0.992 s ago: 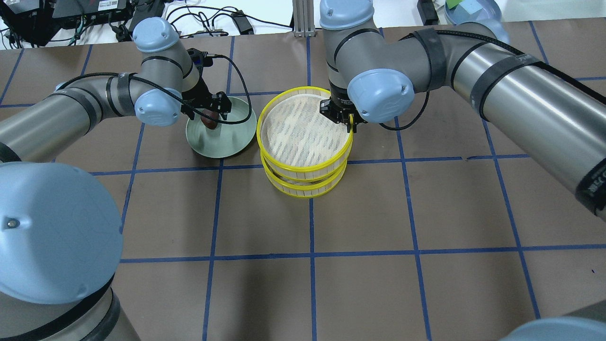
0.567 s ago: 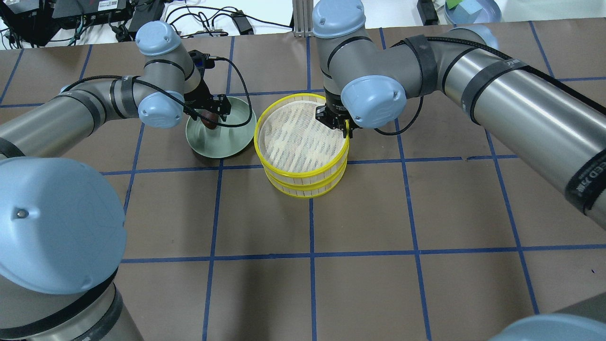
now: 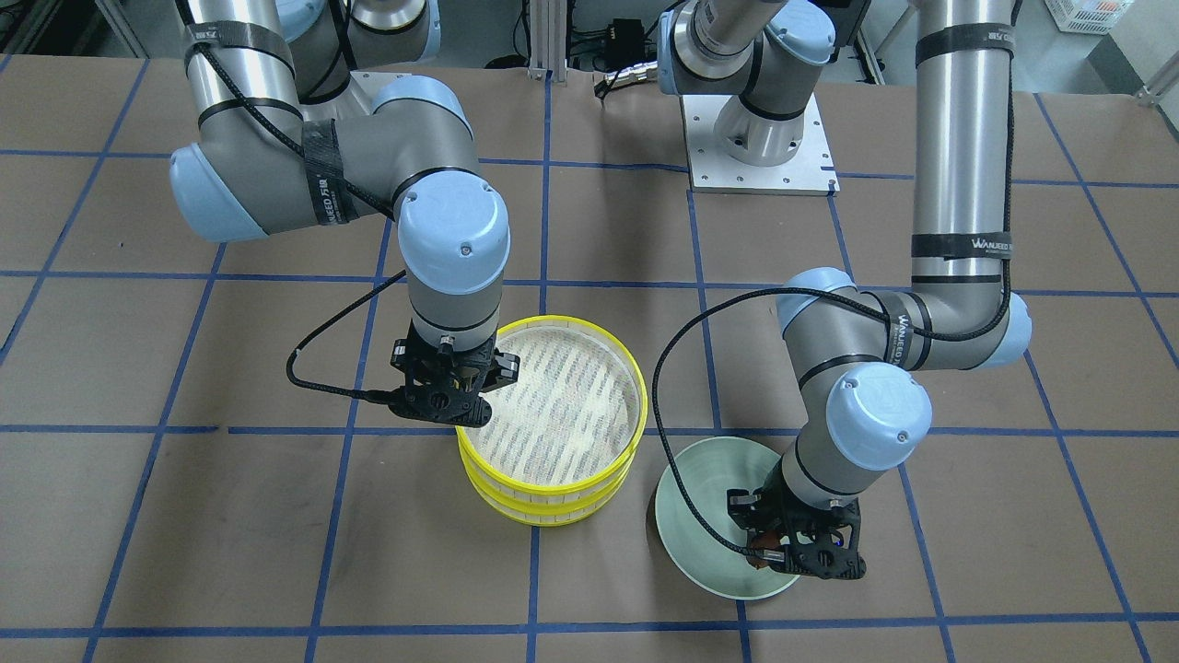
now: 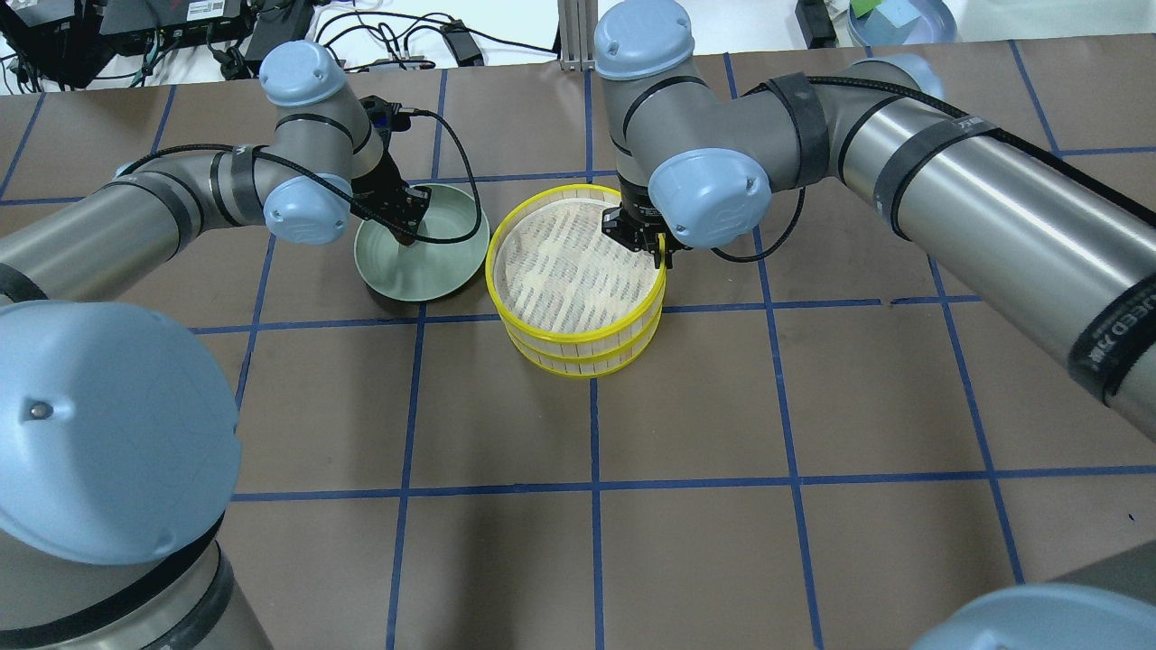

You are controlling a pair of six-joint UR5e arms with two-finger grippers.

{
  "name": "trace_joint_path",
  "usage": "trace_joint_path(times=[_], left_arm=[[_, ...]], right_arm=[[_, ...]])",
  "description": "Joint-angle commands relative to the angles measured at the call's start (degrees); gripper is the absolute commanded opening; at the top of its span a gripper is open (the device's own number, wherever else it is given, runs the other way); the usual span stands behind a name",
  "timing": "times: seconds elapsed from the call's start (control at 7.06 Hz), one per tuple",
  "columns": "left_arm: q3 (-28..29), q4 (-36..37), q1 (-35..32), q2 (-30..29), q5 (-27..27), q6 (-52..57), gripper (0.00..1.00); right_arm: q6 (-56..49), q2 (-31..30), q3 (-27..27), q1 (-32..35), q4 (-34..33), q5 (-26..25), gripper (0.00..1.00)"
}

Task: Place buns in different layers of steamer
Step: 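Grasp the dark red bun with left gripper and lift it from the plate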

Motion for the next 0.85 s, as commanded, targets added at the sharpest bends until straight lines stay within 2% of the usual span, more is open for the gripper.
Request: trace_joint_path(times=[0.0, 0.71], left_arm=[[0.2, -1.2, 1.3, 3.7, -0.2, 0.3, 0.0], [0.3, -10.8, 1.0, 13.3, -0.3, -0.4, 0.0]], right_arm=[[-0.1, 0.1, 0.1, 0.1, -0.3, 0.0, 0.0], [-0.3, 0.2, 1.7, 0.0, -3.5, -0.1, 0.01]])
